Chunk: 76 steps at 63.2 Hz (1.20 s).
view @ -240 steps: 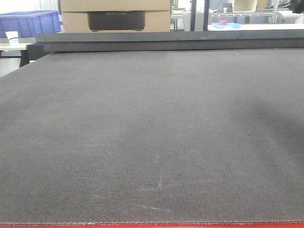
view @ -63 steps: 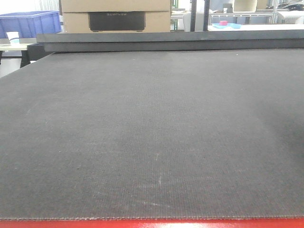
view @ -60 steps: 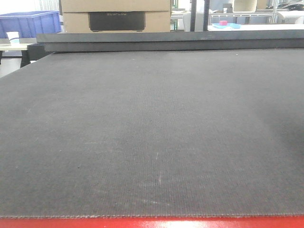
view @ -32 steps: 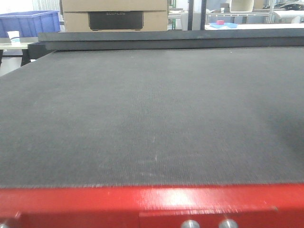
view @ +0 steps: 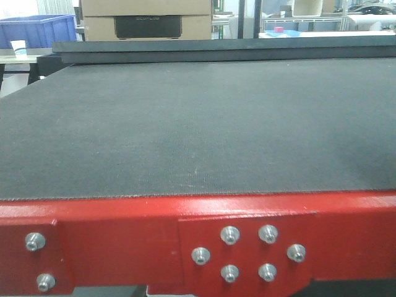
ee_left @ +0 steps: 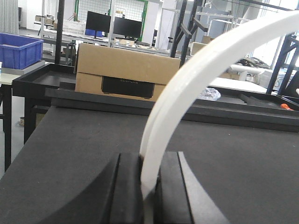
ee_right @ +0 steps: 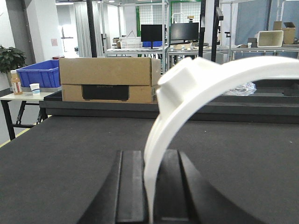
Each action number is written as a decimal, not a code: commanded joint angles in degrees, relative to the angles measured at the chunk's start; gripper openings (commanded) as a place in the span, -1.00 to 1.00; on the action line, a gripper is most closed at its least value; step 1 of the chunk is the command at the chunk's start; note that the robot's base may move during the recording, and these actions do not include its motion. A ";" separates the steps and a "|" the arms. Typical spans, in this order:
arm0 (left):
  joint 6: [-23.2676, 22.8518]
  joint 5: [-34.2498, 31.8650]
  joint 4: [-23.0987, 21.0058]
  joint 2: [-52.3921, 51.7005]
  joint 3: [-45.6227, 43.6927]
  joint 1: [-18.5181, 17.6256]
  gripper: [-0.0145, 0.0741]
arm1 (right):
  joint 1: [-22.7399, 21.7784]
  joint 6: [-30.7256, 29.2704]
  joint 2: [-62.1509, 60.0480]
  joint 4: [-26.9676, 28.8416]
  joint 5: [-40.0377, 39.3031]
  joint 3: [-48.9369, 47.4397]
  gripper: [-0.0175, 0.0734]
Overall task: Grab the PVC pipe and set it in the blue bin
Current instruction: 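Back the base away from the table holding both arcs, then drive the base across the floor to the blue bin shelving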
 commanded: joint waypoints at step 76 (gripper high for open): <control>-0.21 -1.79 0.19 -0.30 -0.04 -0.08 -0.92 | -0.32 -0.28 -0.30 -0.63 -0.91 0.04 -0.97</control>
